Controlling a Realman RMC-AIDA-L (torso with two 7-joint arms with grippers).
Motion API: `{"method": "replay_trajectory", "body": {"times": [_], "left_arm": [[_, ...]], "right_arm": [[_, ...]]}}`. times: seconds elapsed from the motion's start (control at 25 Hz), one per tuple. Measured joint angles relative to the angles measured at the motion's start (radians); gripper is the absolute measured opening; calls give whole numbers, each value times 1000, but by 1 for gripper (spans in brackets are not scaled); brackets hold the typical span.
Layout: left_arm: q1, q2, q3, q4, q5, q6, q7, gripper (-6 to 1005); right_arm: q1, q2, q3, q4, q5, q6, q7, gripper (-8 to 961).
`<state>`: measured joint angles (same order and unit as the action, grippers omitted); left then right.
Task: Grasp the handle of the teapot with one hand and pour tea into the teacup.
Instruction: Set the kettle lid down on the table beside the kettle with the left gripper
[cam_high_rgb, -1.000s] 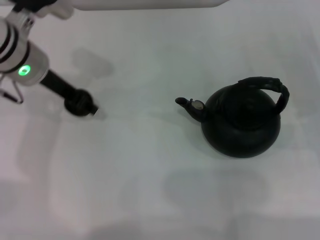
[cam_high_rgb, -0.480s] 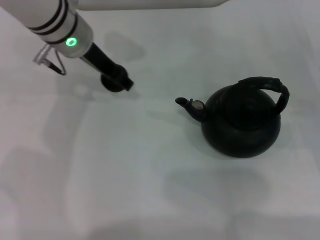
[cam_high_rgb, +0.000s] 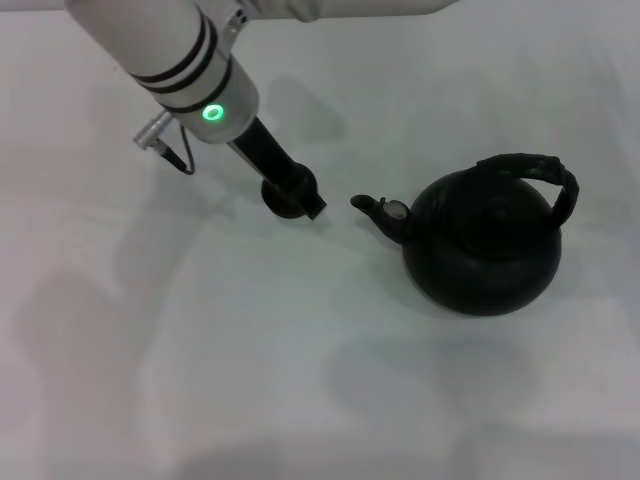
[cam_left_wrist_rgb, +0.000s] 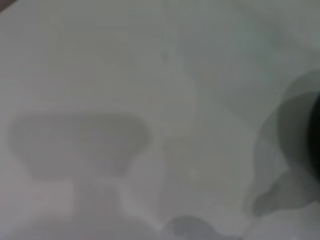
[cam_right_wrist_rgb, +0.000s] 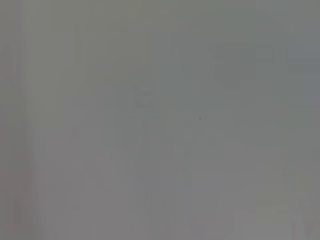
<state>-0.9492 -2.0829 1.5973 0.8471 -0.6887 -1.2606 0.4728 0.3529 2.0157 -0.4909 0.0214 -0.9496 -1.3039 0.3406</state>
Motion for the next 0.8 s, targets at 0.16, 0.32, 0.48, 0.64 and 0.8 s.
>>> {"method": "replay_trajectory", "body": {"times": [0.16, 0.32, 0.48, 0.64, 0.8], "left_arm": [[-8, 0, 39, -1, -42, 6, -1, 705], [-11, -2, 83, -1, -77, 13, -1, 706], [-11, -4, 115, -9, -85, 21, -4, 710], [-8, -5, 144, -11, -86, 27, -24, 715], [-4, -5, 164, -11, -86, 37, -34, 720]], "right_arm": [[0, 0, 0, 1, 0, 0, 0, 871], [-3, 0, -1, 2, -1, 0, 0, 871], [-5, 0, -3, 3, -1, 0, 0, 871], [-7, 0, -4, 3, -2, -3, 0, 871], [-8, 0, -12, 3, -2, -3, 0, 871]]}}
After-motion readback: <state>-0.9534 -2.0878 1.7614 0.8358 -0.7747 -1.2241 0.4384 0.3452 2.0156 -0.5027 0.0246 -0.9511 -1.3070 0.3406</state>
